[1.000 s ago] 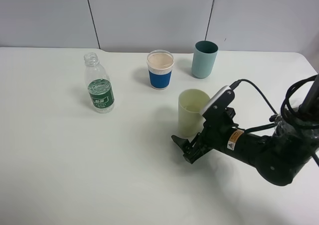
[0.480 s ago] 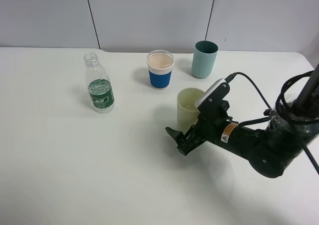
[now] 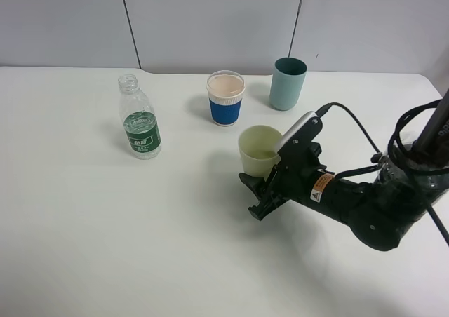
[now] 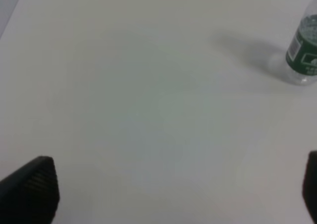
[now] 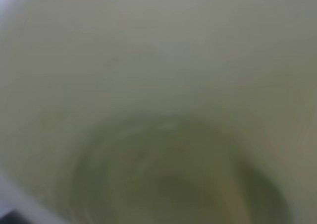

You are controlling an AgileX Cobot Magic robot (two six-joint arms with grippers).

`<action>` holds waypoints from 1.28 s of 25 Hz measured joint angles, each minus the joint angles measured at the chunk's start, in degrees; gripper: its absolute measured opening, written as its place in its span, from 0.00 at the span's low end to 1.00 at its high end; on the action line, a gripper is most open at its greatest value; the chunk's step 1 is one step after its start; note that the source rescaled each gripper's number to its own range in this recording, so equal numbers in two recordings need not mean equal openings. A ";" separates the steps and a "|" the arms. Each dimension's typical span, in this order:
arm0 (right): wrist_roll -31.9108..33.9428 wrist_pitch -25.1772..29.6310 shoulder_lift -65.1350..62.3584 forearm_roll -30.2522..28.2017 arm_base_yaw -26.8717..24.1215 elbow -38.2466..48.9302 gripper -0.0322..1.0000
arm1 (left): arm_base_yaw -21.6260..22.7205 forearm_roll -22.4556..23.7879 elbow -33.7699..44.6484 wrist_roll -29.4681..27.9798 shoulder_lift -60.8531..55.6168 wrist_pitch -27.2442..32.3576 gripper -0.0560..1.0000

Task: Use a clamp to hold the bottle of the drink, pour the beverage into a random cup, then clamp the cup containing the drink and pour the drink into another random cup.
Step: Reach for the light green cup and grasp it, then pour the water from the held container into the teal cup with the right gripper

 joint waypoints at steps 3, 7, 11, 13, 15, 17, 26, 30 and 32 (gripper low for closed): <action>0.34 0.00 0.00 0.00 0.00 0.00 0.05 | 0.00 0.00 0.00 0.00 0.00 0.00 1.00; 0.39 0.00 0.00 0.00 0.00 0.00 0.05 | 0.00 0.00 0.00 0.00 0.00 0.00 1.00; 0.39 0.00 0.00 0.00 0.00 0.00 0.05 | 0.00 0.00 0.00 0.00 0.00 0.00 1.00; 0.51 0.00 0.00 0.00 0.00 0.00 0.05 | 0.00 0.00 0.00 0.00 0.00 0.00 1.00; 2.07 0.34 -0.26 0.14 0.00 0.00 0.05 | 0.00 0.00 0.00 0.00 0.00 0.00 1.00; 4.05 1.01 -1.83 0.55 0.00 0.30 0.05 | 0.00 0.00 0.00 0.00 0.00 0.00 1.00; 5.45 1.02 -14.89 3.80 -0.08 1.85 0.05 | 0.00 0.00 0.00 0.00 0.00 0.00 1.00; 5.45 2.69 -20.08 3.80 -1.88 1.92 0.05 | 0.00 0.00 0.00 0.00 0.00 0.00 1.00; 5.45 5.09 -22.61 3.80 -3.19 1.93 0.05 | 0.00 0.00 0.00 0.00 0.00 0.00 1.00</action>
